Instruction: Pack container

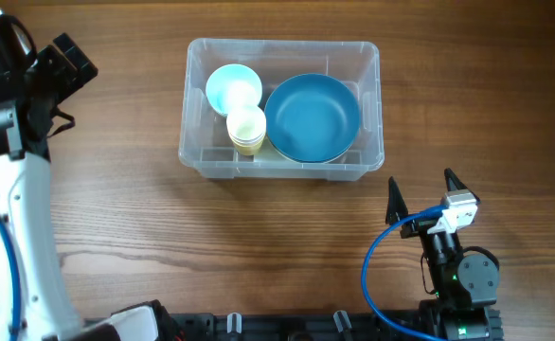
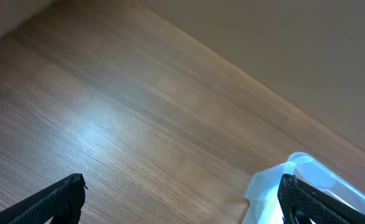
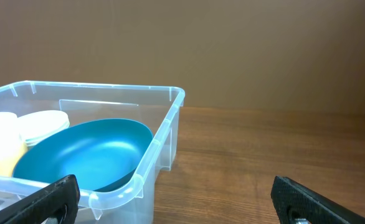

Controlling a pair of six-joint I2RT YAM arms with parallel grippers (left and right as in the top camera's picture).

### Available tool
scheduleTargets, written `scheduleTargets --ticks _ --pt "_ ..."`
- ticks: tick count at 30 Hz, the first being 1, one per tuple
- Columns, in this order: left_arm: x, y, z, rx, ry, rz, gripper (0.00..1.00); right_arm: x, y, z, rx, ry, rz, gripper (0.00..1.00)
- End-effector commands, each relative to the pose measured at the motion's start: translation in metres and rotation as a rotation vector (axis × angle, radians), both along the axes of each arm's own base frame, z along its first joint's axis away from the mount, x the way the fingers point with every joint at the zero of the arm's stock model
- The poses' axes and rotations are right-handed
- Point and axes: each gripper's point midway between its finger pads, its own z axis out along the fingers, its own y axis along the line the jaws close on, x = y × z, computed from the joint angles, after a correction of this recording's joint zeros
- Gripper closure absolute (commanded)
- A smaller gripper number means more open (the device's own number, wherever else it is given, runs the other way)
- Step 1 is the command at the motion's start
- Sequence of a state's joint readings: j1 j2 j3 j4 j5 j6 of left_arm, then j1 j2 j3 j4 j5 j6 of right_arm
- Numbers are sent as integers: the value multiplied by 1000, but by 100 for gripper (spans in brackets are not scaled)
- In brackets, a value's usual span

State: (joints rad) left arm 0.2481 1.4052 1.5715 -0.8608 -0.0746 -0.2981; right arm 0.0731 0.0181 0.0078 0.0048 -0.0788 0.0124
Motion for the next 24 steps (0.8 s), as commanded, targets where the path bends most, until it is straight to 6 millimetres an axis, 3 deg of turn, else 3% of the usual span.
scheduleTargets --ticks 1,2,3,7,8,13,15,17,20,24 --pt "-59 -17 92 56 -256 -9 0 -1 2 2 -11 -14 14 0" --pt "-76 -23 110 70 -314 -16 0 -1 2 2 -11 -14 14 0" --pt "-107 -37 139 91 -416 -36 0 -1 2 2 -12 -14 14 0" --pt "-195 -69 194 131 -663 -96 0 -1 2 2 -11 -14 14 0" --pt "-228 -78 207 141 -749 -116 0 -1 2 2 -12 -14 14 0" --pt "-339 -79 226 196 -995 -57 0 -1 2 2 -11 -14 14 0" --pt "-365 -81 221 199 -1042 -56 0 -1 2 2 -11 -14 14 0" --pt "-382 -83 209 201 -1064 -56 0 -1 2 2 -11 -14 14 0" --pt "-381 -83 185 197 -1039 -58 0 -1 2 2 -11 -14 14 0" --pt "-337 -79 132 171 -899 -63 0 -1 2 2 -11 -14 14 0"
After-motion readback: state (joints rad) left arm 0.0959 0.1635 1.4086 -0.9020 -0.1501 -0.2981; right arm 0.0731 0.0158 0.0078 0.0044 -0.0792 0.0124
